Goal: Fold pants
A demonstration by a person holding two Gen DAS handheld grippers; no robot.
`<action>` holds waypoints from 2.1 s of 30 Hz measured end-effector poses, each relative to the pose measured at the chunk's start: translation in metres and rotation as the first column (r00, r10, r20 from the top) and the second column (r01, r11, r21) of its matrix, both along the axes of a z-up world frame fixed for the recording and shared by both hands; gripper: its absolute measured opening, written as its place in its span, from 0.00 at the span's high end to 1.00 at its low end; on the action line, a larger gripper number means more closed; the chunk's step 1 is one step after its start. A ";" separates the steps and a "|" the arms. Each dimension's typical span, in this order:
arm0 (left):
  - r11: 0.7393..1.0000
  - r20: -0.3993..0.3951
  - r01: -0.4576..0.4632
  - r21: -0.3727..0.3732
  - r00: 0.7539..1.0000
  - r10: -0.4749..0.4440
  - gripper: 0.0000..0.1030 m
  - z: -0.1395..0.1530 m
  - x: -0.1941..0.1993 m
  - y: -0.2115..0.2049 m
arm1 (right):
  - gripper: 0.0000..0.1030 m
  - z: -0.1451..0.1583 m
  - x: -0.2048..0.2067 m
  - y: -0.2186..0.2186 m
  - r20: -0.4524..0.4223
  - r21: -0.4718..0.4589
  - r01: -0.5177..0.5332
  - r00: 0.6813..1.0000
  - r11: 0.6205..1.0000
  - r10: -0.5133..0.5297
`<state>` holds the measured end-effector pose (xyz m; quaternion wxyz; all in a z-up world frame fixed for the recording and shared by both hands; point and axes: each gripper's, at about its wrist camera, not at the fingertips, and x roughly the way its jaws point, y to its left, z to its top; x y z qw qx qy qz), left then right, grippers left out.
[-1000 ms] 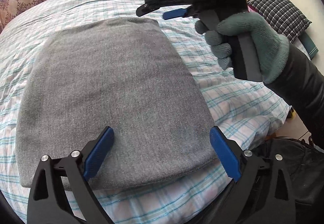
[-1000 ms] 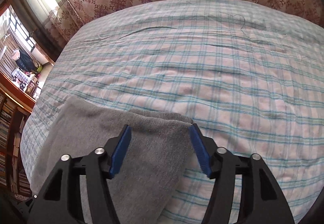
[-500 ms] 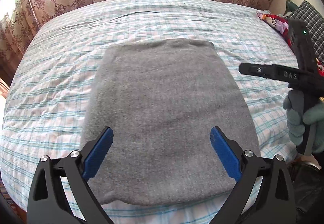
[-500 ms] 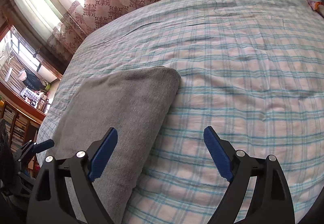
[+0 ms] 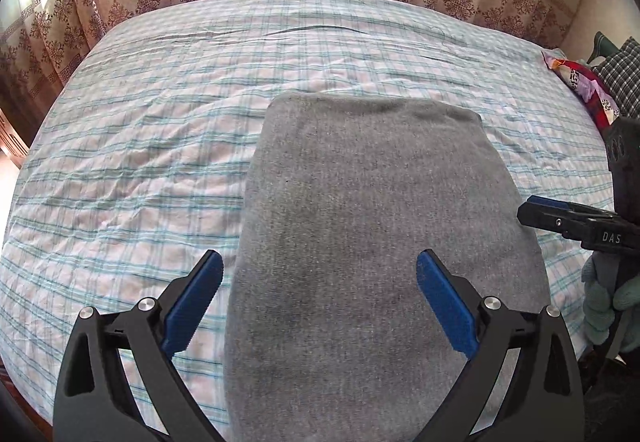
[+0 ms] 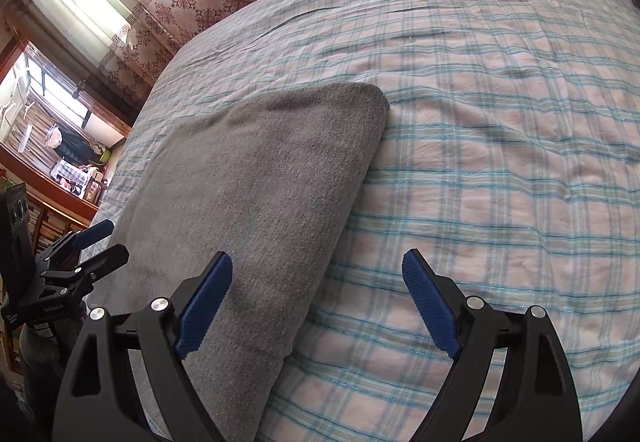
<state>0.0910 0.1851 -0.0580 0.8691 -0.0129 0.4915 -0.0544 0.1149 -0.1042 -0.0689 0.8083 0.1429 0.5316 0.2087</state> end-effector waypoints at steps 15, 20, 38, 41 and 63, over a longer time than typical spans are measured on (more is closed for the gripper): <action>0.932 -0.252 -0.120 -0.343 0.967 0.032 0.05 -0.052 0.034 0.064 | 0.16 -0.007 0.003 0.010 -0.028 0.021 -0.017 0.999 1.000 0.018; 0.893 -0.301 -0.122 -0.433 0.954 -0.016 0.05 -0.063 0.040 0.078 | 0.16 -0.010 0.007 0.010 -0.046 0.042 -0.018 0.999 0.999 0.020; 0.863 -0.268 -0.007 -0.506 0.952 -0.149 0.05 -0.075 0.065 0.072 | 0.13 -0.039 0.031 0.031 -0.155 0.197 -0.016 0.987 0.980 0.047; 0.859 -0.264 0.019 -0.511 0.948 -0.178 0.05 -0.074 0.065 0.065 | 0.13 -0.039 0.033 0.042 -0.143 0.198 -0.044 0.987 0.979 0.073; 0.787 -0.196 0.045 -0.615 0.958 -0.207 0.52 -0.073 0.048 0.056 | 0.67 -0.027 0.041 0.059 -0.101 0.236 -0.095 0.987 0.967 0.121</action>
